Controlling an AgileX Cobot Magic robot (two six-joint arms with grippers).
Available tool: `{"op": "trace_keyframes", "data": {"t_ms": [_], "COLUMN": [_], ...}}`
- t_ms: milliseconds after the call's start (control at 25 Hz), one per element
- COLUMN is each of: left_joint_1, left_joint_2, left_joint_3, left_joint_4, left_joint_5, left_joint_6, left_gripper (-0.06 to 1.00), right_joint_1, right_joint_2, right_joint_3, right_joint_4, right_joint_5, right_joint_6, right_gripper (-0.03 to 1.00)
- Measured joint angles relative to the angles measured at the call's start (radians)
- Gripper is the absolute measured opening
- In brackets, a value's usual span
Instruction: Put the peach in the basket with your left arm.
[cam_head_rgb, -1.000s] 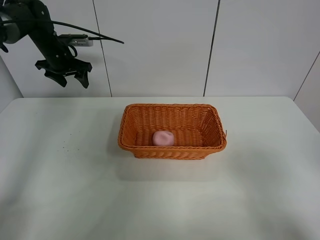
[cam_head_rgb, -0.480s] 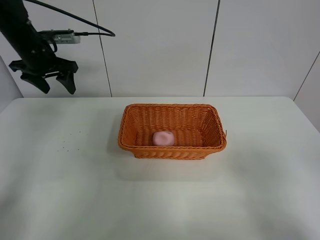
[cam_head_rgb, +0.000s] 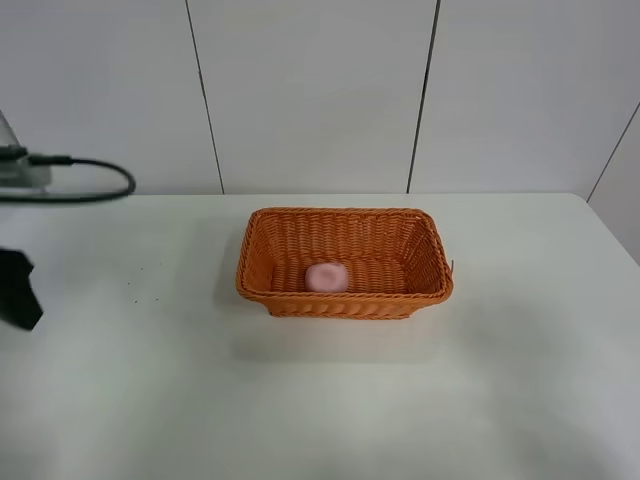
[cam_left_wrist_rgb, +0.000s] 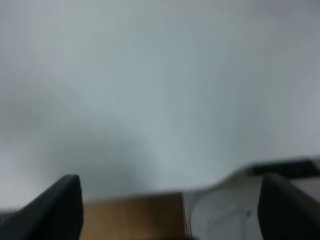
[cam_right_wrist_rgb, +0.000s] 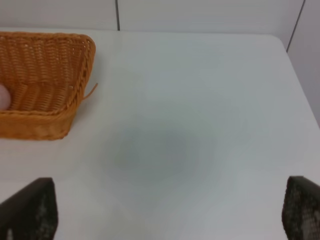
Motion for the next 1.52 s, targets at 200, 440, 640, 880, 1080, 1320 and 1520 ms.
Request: {"op": "trace_keyframes", "data": {"t_ms": [200, 440, 640, 880, 1080, 1320, 1520], "left_joint_1": [0.000, 0.000, 0.000, 0.000, 0.000, 0.000, 0.000], "left_joint_2": [-0.302, -0.606, -0.828, -1.052, -1.116, -1.116, -1.116], "left_joint_3": [0.287, 0.405, 0.407, 0.411, 0.411, 0.411, 0.411], "left_joint_4": [0.006, 0.013, 0.016, 0.016, 0.029, 0.031, 0.031], "left_joint_5": [-0.075, -0.107, -0.109, -0.109, -0.108, -0.108, -0.108], "left_joint_6": [-0.011, -0.011, -0.011, -0.015, -0.030, -0.041, -0.043], "left_gripper": [0.75, 0.75, 0.75, 0.75, 0.75, 0.75, 0.75], "right_joint_1": [0.000, 0.000, 0.000, 0.000, 0.000, 0.000, 0.000], "right_joint_2": [0.000, 0.000, 0.000, 0.000, 0.000, 0.000, 0.000], "right_joint_3": [0.000, 0.000, 0.000, 0.000, 0.000, 0.000, 0.000], "right_joint_4": [0.000, 0.000, 0.000, 0.000, 0.000, 0.000, 0.000], "right_joint_5": [0.000, 0.000, 0.000, 0.000, 0.000, 0.000, 0.000], "right_joint_6": [0.000, 0.000, 0.000, 0.000, 0.000, 0.000, 0.000], "right_gripper": [0.69, 0.69, 0.69, 0.69, 0.69, 0.69, 0.69]}}
